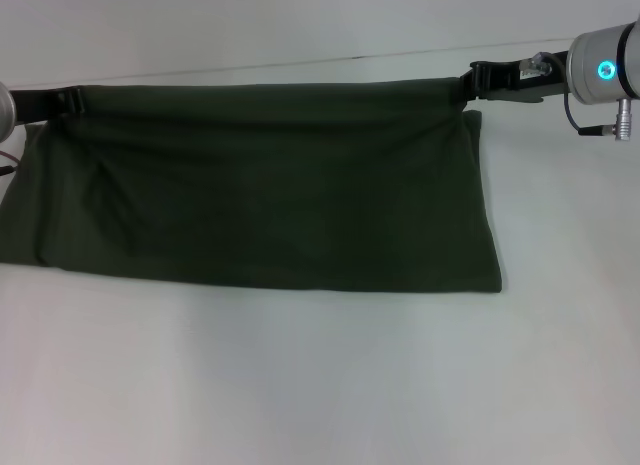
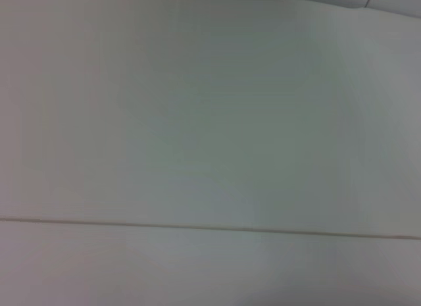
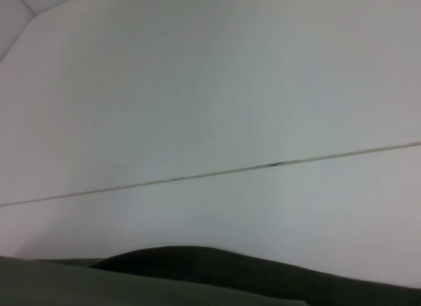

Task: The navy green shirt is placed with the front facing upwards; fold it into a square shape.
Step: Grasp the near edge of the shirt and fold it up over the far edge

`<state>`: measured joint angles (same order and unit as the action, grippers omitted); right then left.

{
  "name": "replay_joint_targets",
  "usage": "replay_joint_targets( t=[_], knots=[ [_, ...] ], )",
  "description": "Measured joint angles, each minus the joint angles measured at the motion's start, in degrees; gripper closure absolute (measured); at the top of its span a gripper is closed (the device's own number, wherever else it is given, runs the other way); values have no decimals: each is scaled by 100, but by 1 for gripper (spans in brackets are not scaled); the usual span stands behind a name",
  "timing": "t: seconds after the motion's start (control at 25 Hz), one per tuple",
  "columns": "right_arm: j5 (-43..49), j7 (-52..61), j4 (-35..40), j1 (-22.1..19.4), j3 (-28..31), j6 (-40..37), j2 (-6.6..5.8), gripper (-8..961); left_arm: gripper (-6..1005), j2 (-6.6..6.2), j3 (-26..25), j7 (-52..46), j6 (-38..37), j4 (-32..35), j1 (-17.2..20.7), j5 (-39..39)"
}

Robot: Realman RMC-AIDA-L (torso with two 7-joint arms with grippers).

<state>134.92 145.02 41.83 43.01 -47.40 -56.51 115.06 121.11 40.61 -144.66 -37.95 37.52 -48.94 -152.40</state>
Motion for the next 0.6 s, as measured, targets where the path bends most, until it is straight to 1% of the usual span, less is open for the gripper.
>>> replay_joint_targets(
  t=[0.12,0.28,0.32,0.36,0.44,0.48,0.56,0.6],
  knots=[
    [4,6,0,5,3,-63,-7,809,899,-13,24,8,-63,-28,-16,-1],
    [11,60,1,-14,43,-165,-72,798,898,-215,53,-201,-307,-281,-74,-12],
    [20,69,0,-23,53,-162,-89,795,897,-249,53,-239,-329,-299,-73,-9],
    [29,75,0,-33,58,-155,-105,792,897,-253,55,-260,-352,-274,-65,-4],
    [45,78,1,-55,61,-149,-136,787,819,-213,57,-246,-380,-137,-26,-1],
    [46,79,0,-62,62,-149,-143,784,780,-213,57,-246,-380,-137,-26,-1],
    [46,79,0,-74,63,-173,-159,778,702,-129,98,-224,-427,73,34,-10],
    [46,79,0,-79,64,-192,-176,729,667,-126,106,-227,-446,94,36,-11]
  ],
)
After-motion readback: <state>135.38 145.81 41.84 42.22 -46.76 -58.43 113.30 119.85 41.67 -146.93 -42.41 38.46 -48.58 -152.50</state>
